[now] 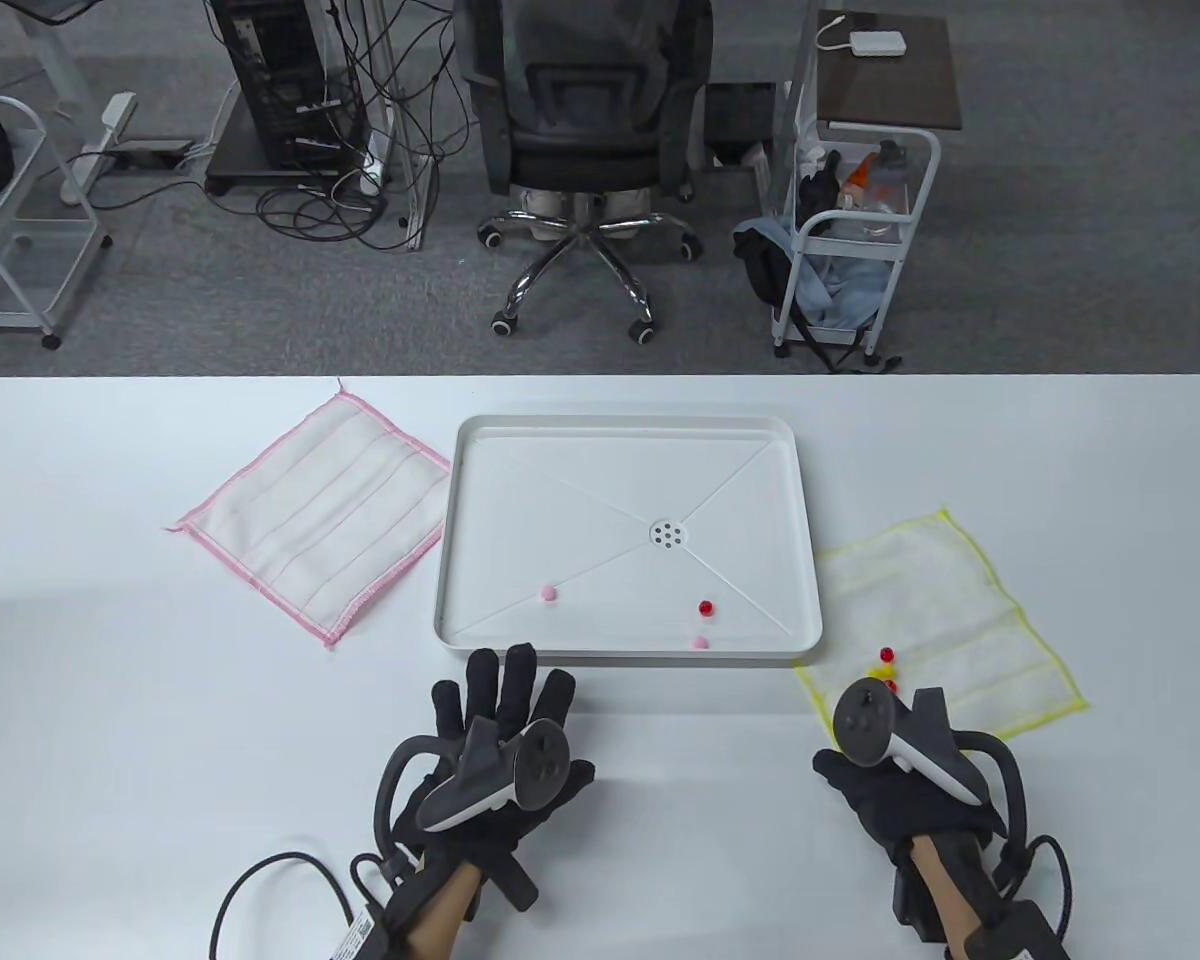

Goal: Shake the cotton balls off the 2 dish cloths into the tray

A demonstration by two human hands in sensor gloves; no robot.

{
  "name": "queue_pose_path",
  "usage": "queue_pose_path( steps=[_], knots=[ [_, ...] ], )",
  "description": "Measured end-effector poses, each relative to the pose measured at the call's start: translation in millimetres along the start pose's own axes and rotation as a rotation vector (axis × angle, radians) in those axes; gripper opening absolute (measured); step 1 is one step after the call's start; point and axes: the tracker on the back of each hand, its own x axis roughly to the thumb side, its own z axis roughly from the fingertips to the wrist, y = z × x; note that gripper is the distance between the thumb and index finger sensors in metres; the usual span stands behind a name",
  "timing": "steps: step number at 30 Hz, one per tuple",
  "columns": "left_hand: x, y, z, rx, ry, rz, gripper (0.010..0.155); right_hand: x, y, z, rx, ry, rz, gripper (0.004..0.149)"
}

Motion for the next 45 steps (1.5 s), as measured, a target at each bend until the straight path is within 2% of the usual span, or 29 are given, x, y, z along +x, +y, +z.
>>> queue_pose_path(
  steps=[24,45],
  knots=[
    [0.5,-0.4,-0.8,0.006,-0.008,0.003,0.081,42.9,7.4,17.8,0.006,-0.174,0.099,0.060],
    [-0.4,-3.4,-3.2,-0.012,0.004,-0.003,0.081,89.7,21.9,12.6,0.108,-0.319,0.211,0.066]
  ],
)
